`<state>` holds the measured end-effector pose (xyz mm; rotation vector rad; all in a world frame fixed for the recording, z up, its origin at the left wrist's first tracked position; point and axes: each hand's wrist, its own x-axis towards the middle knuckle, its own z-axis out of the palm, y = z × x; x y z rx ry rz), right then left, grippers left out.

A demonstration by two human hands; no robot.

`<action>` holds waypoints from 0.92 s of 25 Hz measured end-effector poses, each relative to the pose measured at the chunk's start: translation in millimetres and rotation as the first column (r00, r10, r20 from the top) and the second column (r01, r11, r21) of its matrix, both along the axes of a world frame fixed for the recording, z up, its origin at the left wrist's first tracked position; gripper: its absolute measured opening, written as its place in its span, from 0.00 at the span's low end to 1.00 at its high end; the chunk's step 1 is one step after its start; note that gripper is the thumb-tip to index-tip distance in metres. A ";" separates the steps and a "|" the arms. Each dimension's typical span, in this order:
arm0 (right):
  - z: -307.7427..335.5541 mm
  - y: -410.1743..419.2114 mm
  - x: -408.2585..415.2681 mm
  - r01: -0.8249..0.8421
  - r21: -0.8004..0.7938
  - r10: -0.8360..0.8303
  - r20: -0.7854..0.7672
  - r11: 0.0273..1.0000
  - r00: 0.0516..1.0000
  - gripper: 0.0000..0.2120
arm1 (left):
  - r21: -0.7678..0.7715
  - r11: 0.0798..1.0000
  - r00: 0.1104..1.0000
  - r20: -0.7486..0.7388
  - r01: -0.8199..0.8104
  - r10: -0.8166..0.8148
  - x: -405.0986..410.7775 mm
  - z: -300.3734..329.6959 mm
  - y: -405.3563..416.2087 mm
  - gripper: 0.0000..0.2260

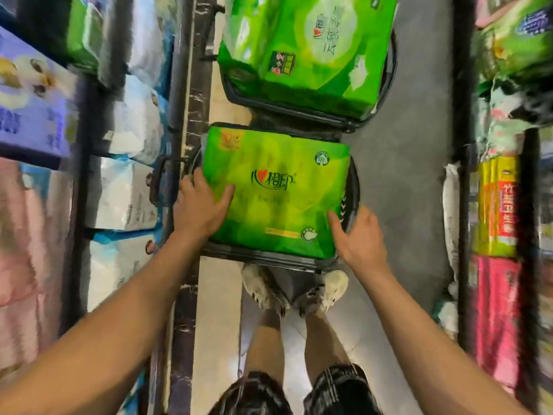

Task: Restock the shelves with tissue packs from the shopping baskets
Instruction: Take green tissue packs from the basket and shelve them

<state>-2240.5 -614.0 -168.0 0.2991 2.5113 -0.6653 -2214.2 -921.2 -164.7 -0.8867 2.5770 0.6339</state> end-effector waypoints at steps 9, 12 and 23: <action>-94.2 -28.0 -11.4 0.314 -0.352 -0.322 0.039 0.882 0.946 0.31 | 0.300 0.905 0.942 -0.058 -0.300 0.331 -3.9 -82.1 -25.6 0.32; -49.6 -18.9 -18.1 0.250 -0.339 -0.263 0.009 0.907 0.965 0.27 | 0.360 0.879 0.930 -0.075 -0.312 0.361 6.2 -48.5 -28.6 0.34; 233.0 -2.8 -9.4 0.006 -0.430 -0.103 -0.204 0.903 0.974 0.14 | 0.595 0.724 0.780 -0.245 -0.348 0.576 77.6 197.4 -25.1 0.26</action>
